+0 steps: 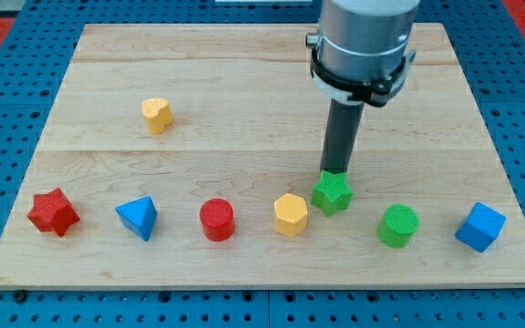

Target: Push the yellow heart into the blue triangle

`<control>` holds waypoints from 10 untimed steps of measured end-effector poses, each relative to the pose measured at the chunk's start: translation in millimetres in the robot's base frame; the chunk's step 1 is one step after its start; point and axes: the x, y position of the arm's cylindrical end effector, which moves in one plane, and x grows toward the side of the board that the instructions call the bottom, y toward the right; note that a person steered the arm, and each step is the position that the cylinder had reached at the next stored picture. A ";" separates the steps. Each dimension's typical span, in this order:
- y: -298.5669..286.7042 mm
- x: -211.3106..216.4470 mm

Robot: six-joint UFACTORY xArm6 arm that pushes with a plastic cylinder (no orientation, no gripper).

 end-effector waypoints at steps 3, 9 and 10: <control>0.0 10.9; -239.9 -131.0; -214.6 -152.6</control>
